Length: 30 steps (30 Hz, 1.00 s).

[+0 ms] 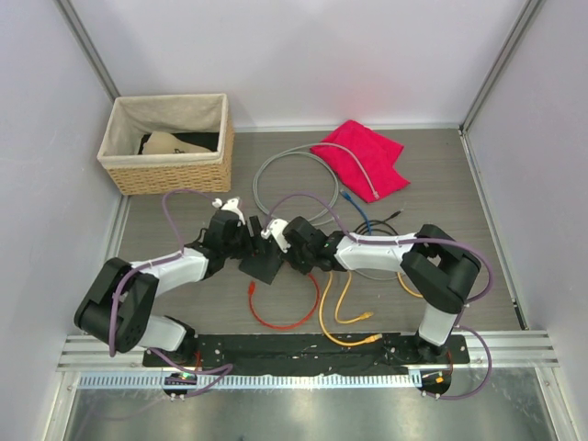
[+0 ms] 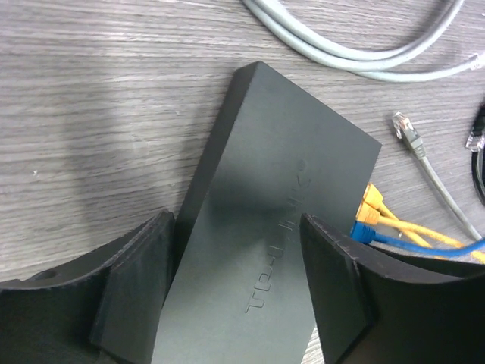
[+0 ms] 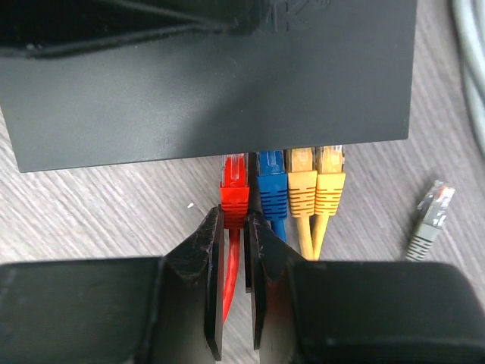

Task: Insert the plug into the switch port
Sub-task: Insert the connector into the switch port.

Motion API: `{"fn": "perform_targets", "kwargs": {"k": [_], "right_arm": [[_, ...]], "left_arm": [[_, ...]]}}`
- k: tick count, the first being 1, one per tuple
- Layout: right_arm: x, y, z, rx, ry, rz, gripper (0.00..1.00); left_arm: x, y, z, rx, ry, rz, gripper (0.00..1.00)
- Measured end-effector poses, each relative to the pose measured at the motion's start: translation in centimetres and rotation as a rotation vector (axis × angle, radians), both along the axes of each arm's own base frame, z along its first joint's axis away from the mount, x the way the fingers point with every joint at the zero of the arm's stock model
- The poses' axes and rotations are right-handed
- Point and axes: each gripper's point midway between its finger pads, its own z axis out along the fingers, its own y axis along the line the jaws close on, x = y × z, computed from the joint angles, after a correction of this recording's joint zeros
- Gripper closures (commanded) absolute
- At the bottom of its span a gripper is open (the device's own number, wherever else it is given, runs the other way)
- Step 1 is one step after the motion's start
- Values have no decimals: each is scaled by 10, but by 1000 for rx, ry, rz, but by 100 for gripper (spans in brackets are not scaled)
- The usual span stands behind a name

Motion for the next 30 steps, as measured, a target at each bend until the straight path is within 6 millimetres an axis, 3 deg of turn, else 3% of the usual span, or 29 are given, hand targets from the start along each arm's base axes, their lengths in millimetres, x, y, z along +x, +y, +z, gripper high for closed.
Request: {"fn": "perform_targets", "kwargs": {"k": [3, 8, 18, 30], "right_arm": [[3, -1, 1, 4, -32, 10, 99], [6, 0, 2, -1, -51, 29, 99], [6, -1, 2, -7, -51, 31, 99], [6, -4, 11, -44, -26, 26, 99]], "left_arm": [[2, -3, 2, -3, -13, -16, 13], [9, -6, 4, 8, -19, -24, 11], [40, -21, -1, 26, -10, -36, 30], [34, -23, -3, -37, -27, -18, 39]]}}
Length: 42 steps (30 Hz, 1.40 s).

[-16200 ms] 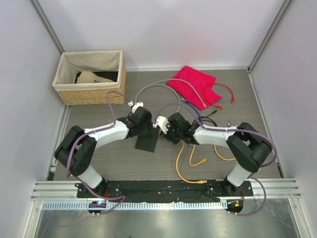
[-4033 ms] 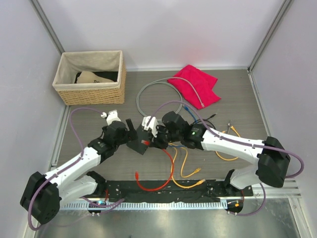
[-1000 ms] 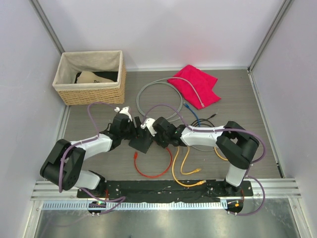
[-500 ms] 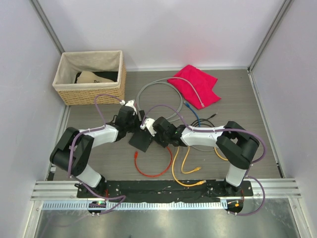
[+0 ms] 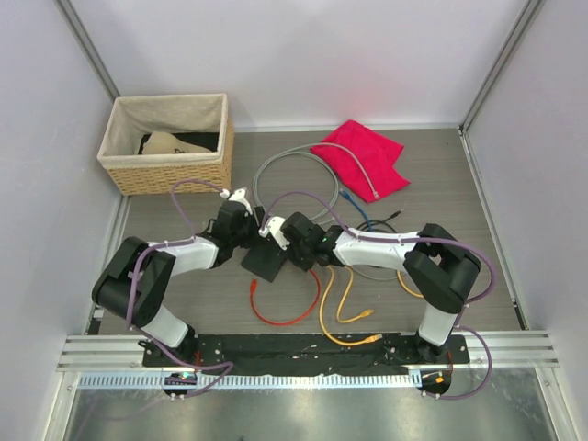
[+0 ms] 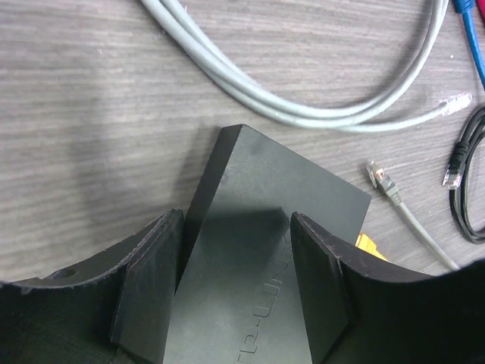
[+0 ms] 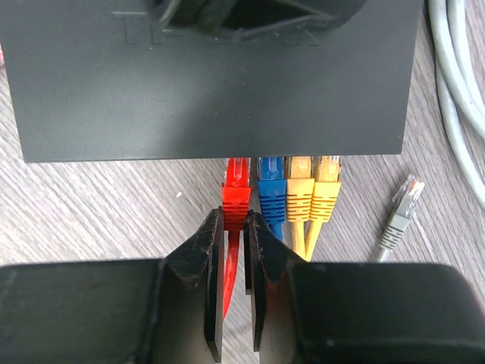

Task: Insert the plug into the switch port
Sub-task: Insert the connector into the switch port.

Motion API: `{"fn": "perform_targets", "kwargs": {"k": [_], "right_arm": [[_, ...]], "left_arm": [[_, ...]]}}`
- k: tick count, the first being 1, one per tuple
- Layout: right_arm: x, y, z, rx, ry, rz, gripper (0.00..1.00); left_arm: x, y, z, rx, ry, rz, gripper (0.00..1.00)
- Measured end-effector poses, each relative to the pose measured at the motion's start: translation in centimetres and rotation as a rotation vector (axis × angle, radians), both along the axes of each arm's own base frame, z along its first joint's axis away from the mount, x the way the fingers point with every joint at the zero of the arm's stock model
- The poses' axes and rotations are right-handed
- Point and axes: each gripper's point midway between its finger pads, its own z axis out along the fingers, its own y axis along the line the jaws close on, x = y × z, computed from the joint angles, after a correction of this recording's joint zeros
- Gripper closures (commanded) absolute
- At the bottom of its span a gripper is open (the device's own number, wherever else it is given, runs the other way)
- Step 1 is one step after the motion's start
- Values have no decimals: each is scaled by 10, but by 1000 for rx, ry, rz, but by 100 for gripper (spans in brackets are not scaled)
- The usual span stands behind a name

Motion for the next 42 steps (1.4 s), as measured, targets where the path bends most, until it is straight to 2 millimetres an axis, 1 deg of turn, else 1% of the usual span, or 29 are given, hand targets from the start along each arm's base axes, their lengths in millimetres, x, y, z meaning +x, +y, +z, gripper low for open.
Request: {"fn": "perform_targets", "kwargs": {"k": [4, 9, 16, 25, 32, 42], "right_arm": [[-2, -3, 0, -19, 13, 1, 99], [-4, -5, -1, -29, 21, 13, 99], [-7, -4, -5, -25, 45, 44, 99], [-11, -1, -7, -9, 62, 77, 99], [-10, -1, -9, -4, 50, 95, 99], [-6, 0, -8, 2, 42, 116, 99]], "left_arm": [[-8, -2, 0, 10, -3, 5, 40], [-13, -4, 0, 17, 0, 10, 39], [-15, -7, 0, 36, -13, 16, 40], [-19, -7, 1, 15, -7, 36, 40], [-20, -7, 1, 16, -9, 49, 40], [-25, -2, -1, 57, -16, 71, 40]]}}
